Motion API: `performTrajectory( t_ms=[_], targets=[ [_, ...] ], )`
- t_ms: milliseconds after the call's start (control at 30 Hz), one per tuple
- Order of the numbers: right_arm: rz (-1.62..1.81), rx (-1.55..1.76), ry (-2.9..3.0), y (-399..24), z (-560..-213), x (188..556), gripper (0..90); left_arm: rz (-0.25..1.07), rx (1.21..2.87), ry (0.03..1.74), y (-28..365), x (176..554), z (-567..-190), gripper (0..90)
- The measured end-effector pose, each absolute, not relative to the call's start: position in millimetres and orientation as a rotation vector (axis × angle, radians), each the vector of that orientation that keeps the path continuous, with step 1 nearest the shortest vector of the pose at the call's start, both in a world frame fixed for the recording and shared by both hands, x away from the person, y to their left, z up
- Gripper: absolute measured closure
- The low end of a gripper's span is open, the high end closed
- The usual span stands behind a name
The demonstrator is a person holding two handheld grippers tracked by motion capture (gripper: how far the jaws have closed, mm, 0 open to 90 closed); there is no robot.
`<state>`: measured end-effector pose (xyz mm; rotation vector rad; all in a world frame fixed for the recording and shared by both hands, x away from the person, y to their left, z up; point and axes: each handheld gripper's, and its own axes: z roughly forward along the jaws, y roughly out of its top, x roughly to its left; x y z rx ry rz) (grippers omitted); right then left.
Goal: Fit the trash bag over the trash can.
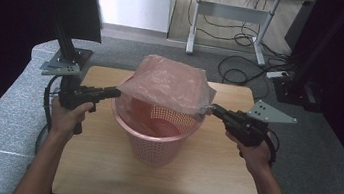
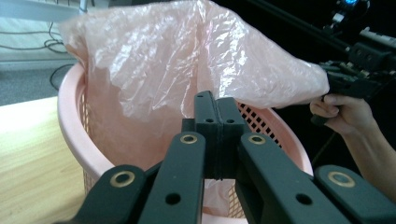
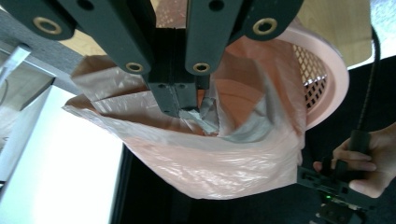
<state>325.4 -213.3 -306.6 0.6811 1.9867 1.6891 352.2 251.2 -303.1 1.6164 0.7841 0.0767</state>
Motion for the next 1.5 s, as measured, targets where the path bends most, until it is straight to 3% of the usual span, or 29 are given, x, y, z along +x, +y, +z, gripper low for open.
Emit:
performTrajectory(
  t_ms=[367, 500, 533, 567, 667, 833, 933, 967, 1000, 1033, 1067, 1133, 1500],
  targets=[
    [1.704, 0.695, 1.889, -251.8, -274.6, 316.8, 90.0, 0.093, 1.545, 0.775, 258.9, 353.2, -295.3, 89.5],
    [1.695, 0.685, 1.903, -251.0, -273.7, 314.4, 90.0, 0.129, 1.586, 0.724, 243.2, 347.1, -289.9, 77.8],
    [1.695, 0.679, 1.918, -247.2, -276.8, 315.1, 90.0, 0.128, 1.606, 0.714, 238.5, 346.5, -288.1, 66.8],
    [1.695, 0.679, 1.918, -247.2, -276.8, 315.1, 90.0, 0.138, 1.619, 0.711, 233.9, 345.6, -286.3, 66.8],
    [1.693, 0.674, 1.937, -240.4, -281.8, 317.2, 90.0, 0.18, 1.657, 0.711, 222.2, 344.5, -279.9, 54.0],
    [1.69, 0.665, 1.973, -229.5, -286.4, 321.0, 90.0, 0.206, 1.714, 0.722, 204.9, 348.9, -275.0, 45.9],
    [1.683, 0.648, 2.001, -221.4, -287.4, 321.7, 90.0, 0.228, 1.735, 0.731, 196.9, 351.7, -274.9, 49.9],
    [1.681, 0.64, 2.008, -218.7, -287.6, 321.4, 90.0, 0.219, 1.739, 0.733, 195.0, 352.3, -275.1, 54.8],
    [1.679, 0.626, 2.02, -213.9, -288.2, 320.2, 90.0, 0.197, 1.75, 0.728, 194.0, 353.4, -275.2, 69.5],
    [1.679, 0.626, 2.02, -213.9, -288.2, 320.2, 90.0, 0.171, 1.759, 0.726, 192.8, 354.3, -275.5, 69.5],
    [1.681, 0.616, 2.031, -210.7, -289.2, 319.2, 90.0, 0.147, 1.77, 0.724, 191.0, 354.2, -275.9, 79.5],
    [1.679, 0.617, 2.035, -210.1, -290.6, 319.2, 90.0, 0.154, 1.771, 0.726, 190.8, 353.5, -276.0, 85.5],
    [1.672, 0.67, 2.01, -228.0, -294.0, 322.3, 90.0, 0.164, 1.678, 0.704, 205.7, 348.6, -273.8, 89.8]
  ],
)
